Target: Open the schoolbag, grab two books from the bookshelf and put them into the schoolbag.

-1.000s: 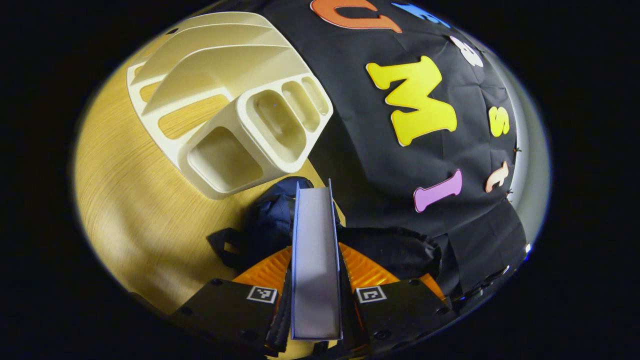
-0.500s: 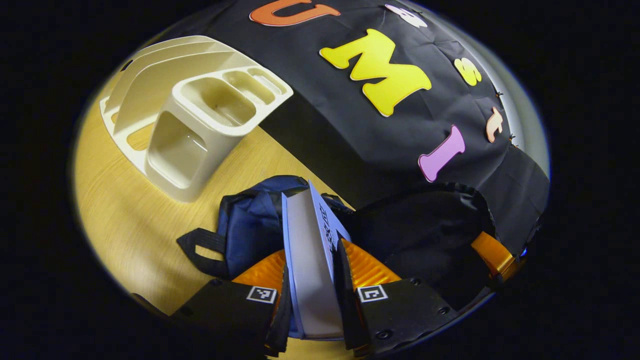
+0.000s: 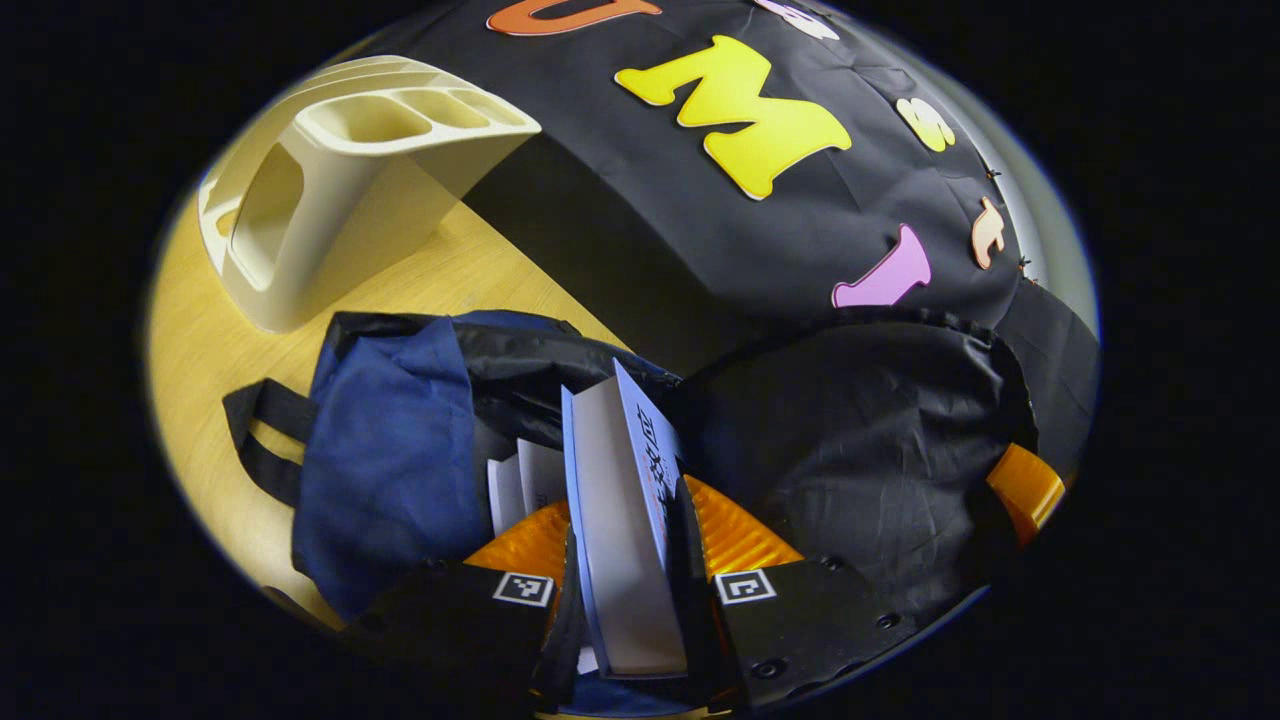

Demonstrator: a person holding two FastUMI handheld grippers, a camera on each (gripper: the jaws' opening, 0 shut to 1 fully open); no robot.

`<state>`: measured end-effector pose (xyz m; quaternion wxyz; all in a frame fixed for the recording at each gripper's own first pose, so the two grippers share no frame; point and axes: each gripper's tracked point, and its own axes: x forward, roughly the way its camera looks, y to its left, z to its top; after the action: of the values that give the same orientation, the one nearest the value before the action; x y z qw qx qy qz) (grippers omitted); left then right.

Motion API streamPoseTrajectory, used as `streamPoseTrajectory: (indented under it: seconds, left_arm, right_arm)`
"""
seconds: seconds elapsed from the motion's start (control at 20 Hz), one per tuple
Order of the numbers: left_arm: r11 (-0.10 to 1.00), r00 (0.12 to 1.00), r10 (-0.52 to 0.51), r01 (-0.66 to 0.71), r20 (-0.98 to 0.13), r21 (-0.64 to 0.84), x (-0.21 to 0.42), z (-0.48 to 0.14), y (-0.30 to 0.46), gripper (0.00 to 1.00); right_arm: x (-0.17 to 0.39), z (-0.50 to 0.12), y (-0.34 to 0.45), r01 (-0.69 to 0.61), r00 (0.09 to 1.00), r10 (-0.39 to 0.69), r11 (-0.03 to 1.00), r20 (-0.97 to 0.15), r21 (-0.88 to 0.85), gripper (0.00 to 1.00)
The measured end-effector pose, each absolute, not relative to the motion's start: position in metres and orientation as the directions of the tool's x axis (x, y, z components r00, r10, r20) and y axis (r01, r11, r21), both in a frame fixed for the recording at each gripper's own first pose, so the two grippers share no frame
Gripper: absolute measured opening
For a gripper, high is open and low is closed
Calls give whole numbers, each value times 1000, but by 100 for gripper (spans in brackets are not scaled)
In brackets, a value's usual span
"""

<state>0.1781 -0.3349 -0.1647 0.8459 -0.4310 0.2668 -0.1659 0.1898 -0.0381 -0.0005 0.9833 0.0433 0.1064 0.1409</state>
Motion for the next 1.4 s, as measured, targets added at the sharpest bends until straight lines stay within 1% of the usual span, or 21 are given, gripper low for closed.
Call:
streamPoseTrajectory:
  seconds: [0.05,0.15,0.3,0.35,0.4,0.45,0.5,0.55,0.6,0.65,0.7,0.75,0.8,0.85,1.0,1.05,1.1,1.15,1.2,1.4]
  left_arm:
    - [570,799,-512,41,-316,-820,177,-170,-340,45]
    - [549,819,-489,23,-299,-835,179,-171,-339,45]
    - [545,827,-478,15,-295,-839,181,-170,-340,45]
    - [545,823,-484,18,-297,-838,181,-170,-339,42]
    - [545,819,-486,11,-305,-839,181,-170,-338,48]
    - [547,817,-483,0,-316,-837,181,-170,-337,51]
    - [566,814,-479,-1,-329,-825,181,-168,-337,53]
    - [600,811,-468,1,-351,-800,180,-169,-336,59]
    - [634,812,-456,9,-364,-774,179,-170,-333,60]
    - [657,812,-449,17,-373,-754,181,-172,-332,66]
    - [667,809,-449,23,-378,-744,180,-171,-330,77]
    - [669,806,-454,27,-380,-743,179,-170,-329,72]
    - [677,801,-456,28,-388,-736,176,-169,-327,72]
    - [688,793,-457,28,-403,-725,173,-169,-324,74]
    - [760,790,-419,35,-448,-649,163,-168,-311,77]
    - [772,790,-417,48,-449,-634,160,-166,-308,93]
    - [771,790,-426,62,-441,-634,157,-162,-306,84]
    - [773,793,-425,66,-436,-631,153,-158,-301,86]
    - [778,796,-423,74,-433,-624,149,-156,-295,86]
    - [852,833,-338,74,-438,-518,137,-152,-247,86]
  right_arm:
    - [190,-5,-40,-269,936,289,956,-204,117,8]
    - [191,-11,-53,-251,941,269,962,-205,107,8]
    - [196,-25,-70,-219,944,243,968,-224,126,8]
    - [197,-29,-74,-213,942,241,968,-234,135,8]
    - [197,-34,-77,-209,940,239,968,-243,142,8]
    - [198,-37,-80,-200,940,230,970,-251,140,8]
    - [201,-41,-84,-183,943,210,975,-257,125,8]
    - [201,-44,-87,-171,945,195,979,-264,111,8]
    - [200,-46,-89,-164,946,185,982,-267,99,8]
    - [200,-48,-90,-157,946,177,983,-272,92,8]
    - [198,-50,-90,-153,945,173,984,-278,95,8]
    - [198,-51,-91,-148,944,170,984,-283,97,8]
    - [196,-53,-93,-136,945,158,986,-288,93,8]
    - [195,-56,-94,-126,944,145,988,-295,85,12]
    - [189,-66,-86,-127,933,139,990,-331,59,12]
    - [187,-67,-87,-114,934,123,992,-335,44,12]
    - [187,-67,-90,-97,938,98,995,-332,21,11]
    - [184,-67,-92,-78,940,72,997,-333,-4,27]
    - [182,-66,-93,-61,943,52,998,-330,-19,23]
    - [172,-74,-97,23,943,-53,995,-328,-96,23]
